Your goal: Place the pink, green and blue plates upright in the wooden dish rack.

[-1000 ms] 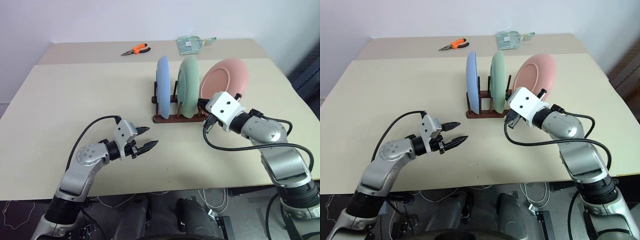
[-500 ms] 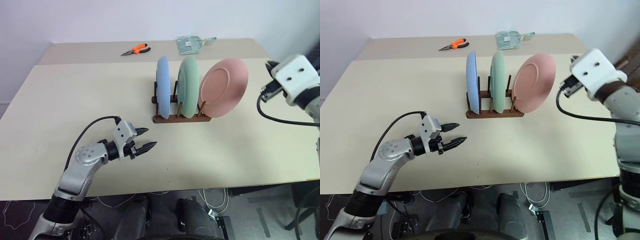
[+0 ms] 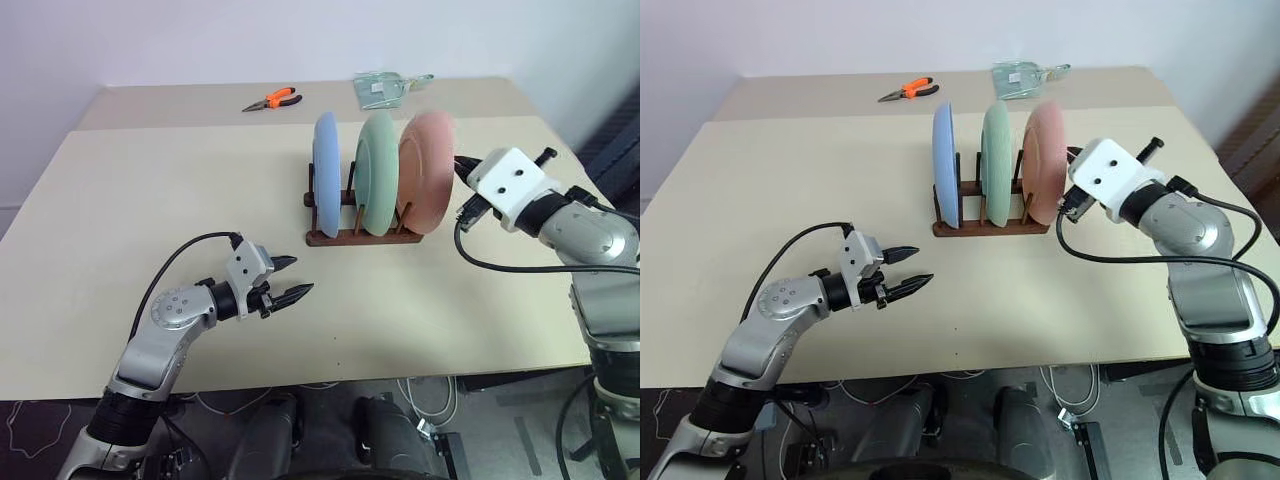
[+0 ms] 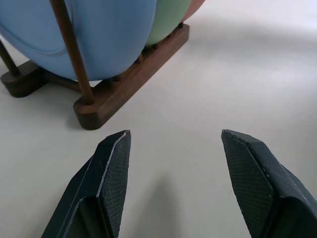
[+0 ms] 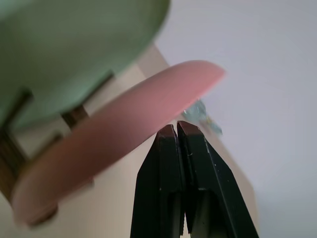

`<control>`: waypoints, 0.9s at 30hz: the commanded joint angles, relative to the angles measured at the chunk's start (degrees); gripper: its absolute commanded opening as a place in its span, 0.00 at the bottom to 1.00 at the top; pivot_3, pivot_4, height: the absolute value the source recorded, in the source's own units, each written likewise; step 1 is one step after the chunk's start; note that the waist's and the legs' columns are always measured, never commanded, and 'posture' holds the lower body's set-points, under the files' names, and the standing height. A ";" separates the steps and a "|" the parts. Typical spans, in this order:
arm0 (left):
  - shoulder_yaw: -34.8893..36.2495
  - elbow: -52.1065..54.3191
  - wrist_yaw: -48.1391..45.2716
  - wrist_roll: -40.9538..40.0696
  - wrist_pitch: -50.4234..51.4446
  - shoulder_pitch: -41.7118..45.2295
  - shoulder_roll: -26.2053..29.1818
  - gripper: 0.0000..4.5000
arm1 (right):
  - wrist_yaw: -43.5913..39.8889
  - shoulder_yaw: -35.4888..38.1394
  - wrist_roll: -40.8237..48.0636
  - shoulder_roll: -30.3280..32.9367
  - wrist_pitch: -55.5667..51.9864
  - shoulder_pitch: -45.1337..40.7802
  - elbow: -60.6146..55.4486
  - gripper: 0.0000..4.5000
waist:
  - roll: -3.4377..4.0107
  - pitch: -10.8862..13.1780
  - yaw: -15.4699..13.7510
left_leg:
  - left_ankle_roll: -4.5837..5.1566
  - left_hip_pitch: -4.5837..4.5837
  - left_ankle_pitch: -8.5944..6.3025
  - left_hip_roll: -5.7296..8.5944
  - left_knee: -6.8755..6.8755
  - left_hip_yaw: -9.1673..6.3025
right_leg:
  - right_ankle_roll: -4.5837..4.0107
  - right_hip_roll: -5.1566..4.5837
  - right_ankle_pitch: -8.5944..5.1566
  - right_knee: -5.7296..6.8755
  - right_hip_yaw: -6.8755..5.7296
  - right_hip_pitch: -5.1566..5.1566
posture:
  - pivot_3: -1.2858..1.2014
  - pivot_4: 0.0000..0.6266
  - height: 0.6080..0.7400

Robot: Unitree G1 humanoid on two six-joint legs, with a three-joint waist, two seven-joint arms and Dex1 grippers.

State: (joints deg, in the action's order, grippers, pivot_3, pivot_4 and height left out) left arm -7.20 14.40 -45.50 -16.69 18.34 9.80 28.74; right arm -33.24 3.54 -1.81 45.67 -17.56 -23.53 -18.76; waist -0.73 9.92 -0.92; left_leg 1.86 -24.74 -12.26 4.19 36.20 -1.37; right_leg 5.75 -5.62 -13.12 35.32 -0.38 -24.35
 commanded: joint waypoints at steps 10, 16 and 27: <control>4.46 -4.55 4.27 3.55 -3.90 1.83 1.51 0.66 | 1.91 13.04 0.51 2.27 6.55 10.92 9.51 0.01 | 0.03 -0.01 0.17 | 0.00 0.00 0.00 0.01 -0.01 0.01 | 0.00 0.02 0.01 0.04 0.00 0.00 | 0.52 0.24 0.84; 11.18 -10.86 6.01 4.30 -7.12 0.71 5.30 0.66 | -1.80 17.73 7.18 0.50 9.61 15.63 13.33 0.01 | 0.05 -0.02 0.37 | 0.00 0.10 0.01 -0.01 -0.02 0.04 | 0.03 0.05 0.02 0.16 0.04 -0.01 | 0.52 0.24 0.84; 14.21 -13.50 7.69 4.90 -9.83 -0.75 5.71 0.66 | -4.63 15.37 14.07 -2.89 5.59 14.39 15.11 0.01 | 0.06 -0.03 0.17 | -0.01 0.11 -0.01 -0.01 0.01 0.04 | 0.02 -0.01 0.01 0.15 0.05 0.03 | 0.52 0.24 0.84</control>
State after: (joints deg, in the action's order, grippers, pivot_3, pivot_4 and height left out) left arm 5.48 0.47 -38.37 -11.88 9.80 8.55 34.32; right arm -37.68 18.51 11.37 42.74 -12.14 -7.59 -3.16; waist -0.67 9.89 -0.74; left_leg 1.85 -24.63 -12.27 4.18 36.20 -1.33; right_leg 5.77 -5.63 -13.11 35.47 -0.33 -24.32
